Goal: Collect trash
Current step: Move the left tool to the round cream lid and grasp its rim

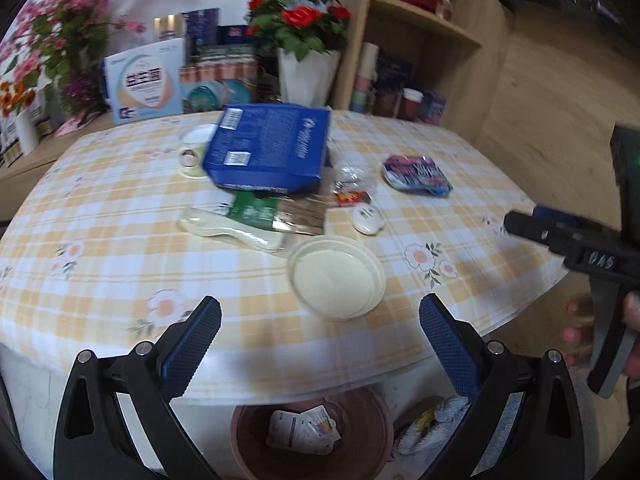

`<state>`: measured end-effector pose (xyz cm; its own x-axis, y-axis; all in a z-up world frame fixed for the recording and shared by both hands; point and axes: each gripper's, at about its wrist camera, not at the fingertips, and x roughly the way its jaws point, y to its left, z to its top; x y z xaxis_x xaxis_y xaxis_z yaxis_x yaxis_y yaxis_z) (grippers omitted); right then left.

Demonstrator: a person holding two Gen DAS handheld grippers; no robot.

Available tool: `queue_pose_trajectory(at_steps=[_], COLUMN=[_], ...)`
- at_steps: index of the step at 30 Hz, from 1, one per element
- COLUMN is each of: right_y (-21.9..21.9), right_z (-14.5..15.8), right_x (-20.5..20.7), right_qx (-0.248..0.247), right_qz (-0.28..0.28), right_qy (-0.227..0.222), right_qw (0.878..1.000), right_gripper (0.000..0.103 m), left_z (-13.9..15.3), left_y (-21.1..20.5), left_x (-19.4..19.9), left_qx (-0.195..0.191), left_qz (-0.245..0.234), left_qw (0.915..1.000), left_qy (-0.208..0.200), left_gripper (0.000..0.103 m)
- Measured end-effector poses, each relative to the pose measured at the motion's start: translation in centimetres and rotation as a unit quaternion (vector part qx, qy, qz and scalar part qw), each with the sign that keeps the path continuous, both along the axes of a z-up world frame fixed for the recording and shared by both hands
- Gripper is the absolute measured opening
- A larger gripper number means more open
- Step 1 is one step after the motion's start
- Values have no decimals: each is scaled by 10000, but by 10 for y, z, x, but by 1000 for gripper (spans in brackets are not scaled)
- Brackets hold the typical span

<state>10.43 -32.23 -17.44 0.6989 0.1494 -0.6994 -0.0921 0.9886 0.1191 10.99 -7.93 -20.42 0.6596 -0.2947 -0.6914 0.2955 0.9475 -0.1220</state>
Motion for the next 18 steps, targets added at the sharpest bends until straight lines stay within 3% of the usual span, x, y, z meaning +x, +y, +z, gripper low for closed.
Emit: queue_pose_trajectory(at_steps=[10, 18], right_y=[-21, -24], right_z=[-17, -24], right_x=[28, 37], right_qx=[83, -188], right_qz=[-11, 0], right_qy=[212, 314], right_qw=[9997, 9993], right_gripper=[97, 97], left_z=[-49, -66], left_y=[-44, -47], left_x=[52, 71], left_qx=[602, 637], left_qz=[-80, 148], left_qw=[9972, 9952], left_qy=[437, 723], left_gripper=[97, 97])
